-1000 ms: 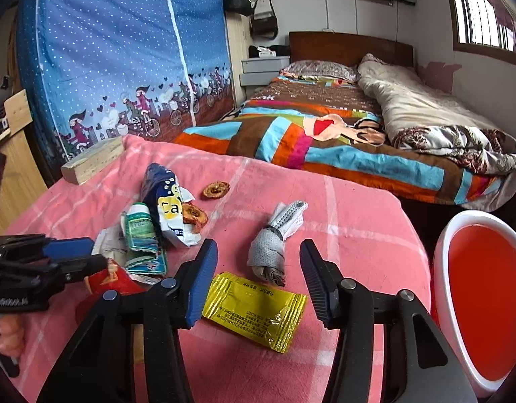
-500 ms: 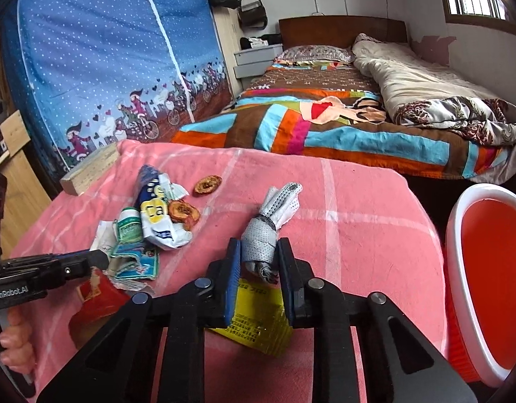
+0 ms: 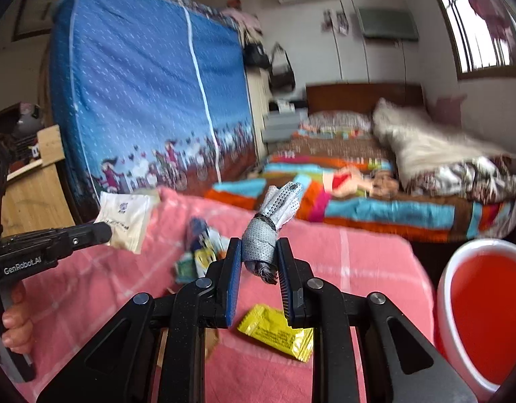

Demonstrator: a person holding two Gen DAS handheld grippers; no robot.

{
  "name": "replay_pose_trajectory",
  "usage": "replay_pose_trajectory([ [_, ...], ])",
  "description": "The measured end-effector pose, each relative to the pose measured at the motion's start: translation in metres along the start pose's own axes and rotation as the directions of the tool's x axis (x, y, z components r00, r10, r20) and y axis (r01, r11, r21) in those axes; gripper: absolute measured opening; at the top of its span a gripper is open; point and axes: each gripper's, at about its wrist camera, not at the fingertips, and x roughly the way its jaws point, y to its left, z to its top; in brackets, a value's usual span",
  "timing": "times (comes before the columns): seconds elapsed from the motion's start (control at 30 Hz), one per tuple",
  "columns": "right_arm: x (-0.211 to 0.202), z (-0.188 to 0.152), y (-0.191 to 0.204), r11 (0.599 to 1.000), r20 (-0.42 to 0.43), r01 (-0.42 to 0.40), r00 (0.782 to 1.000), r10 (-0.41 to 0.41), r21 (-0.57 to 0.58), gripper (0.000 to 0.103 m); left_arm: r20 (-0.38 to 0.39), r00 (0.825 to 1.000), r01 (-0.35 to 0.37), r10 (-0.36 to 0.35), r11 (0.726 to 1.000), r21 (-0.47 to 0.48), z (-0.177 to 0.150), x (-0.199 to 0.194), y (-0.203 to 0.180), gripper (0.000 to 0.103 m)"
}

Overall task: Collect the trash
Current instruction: 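Carry both held wrappers over the red bucket and open both grippers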

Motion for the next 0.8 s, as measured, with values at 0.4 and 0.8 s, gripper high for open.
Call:
replay_pose_trajectory([
  [0.4,-0.083,0.018,-0.037,0.956,0.316,0.292,0.906,-0.282,0.018,0.019,0.228,0.943,0.204,-0.242,0.962,0.18,0.041,-0.004,-0.092,0.072],
  [0.8,-0.121,0.007,-0.129,0.838,0.214,0.5,0.814,-0.541,0.217,0.019,0.13,0.89,0.369,-0.438,0.856,0.361,0.033,0.031,-0.217,0.072],
])
